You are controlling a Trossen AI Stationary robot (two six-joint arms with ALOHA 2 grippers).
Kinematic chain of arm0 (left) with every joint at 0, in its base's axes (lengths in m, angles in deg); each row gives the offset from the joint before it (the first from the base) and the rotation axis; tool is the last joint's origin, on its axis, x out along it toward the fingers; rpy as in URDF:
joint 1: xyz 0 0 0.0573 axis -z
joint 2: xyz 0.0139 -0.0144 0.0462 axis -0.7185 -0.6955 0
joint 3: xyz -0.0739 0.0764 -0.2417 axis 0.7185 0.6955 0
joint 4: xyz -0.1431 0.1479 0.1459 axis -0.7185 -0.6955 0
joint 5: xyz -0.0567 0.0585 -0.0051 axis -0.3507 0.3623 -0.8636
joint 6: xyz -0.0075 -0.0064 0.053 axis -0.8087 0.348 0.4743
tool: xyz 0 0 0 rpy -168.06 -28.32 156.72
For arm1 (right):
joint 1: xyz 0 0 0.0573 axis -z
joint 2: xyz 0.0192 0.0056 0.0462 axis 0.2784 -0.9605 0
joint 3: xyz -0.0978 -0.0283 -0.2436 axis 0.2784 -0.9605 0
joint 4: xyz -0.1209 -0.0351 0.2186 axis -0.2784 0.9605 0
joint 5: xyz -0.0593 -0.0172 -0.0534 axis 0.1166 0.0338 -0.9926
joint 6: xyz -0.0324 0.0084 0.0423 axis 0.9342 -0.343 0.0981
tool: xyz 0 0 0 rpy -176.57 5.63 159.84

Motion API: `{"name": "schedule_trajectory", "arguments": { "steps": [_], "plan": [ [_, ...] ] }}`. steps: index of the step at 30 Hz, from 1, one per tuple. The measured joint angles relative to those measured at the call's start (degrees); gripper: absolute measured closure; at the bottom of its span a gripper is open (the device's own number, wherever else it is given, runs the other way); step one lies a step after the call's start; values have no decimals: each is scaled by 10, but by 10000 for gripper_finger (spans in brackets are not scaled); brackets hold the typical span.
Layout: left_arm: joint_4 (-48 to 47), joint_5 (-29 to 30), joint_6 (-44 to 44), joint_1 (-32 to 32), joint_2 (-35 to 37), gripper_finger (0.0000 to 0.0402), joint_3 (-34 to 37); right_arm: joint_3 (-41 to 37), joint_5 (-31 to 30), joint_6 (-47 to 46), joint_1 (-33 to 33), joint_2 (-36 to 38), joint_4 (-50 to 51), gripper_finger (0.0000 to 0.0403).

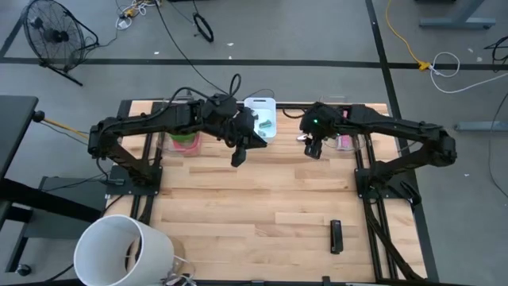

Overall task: Pick and place Stapler, Stapler remover, tape
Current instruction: Put the purple staple remover into the white bin

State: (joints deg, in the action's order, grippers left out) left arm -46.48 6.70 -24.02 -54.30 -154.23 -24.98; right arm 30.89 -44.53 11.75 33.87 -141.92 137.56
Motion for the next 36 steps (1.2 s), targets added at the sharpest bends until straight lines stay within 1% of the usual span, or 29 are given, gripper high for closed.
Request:
{"name": "schedule_trajectory", "arguments": {
  "steps": [3,9,14,19,22,27,30,32,34,36],
  "plan": [
    [0,0,0,0,0,379,0,0,24,8,14,-20,9,171],
    [0,6,0,0,0,379,0,0,34,55,38,-70,9,140],
    [-1,34,-1,0,0,379,0,0,33,110,62,-122,8,109],
    [-1,36,-14,0,0,379,0,0,24,125,95,-174,3,79],
    [-2,40,-19,0,0,379,0,0,24,156,112,-199,-2,66],
    [-3,41,-19,0,0,379,0,0,12,214,134,-229,-44,61],
    [-4,41,-20,0,0,379,0,0,4,232,140,-234,-58,61],
    [-5,41,-20,0,0,379,0,0,5,260,143,-234,-65,61],
    [-5,41,-20,0,0,379,0,0,14,287,146,-234,-72,61],
    [-5,44,-27,0,0,379,0,0,38,299,152,-234,-73,62]
  ]
}}
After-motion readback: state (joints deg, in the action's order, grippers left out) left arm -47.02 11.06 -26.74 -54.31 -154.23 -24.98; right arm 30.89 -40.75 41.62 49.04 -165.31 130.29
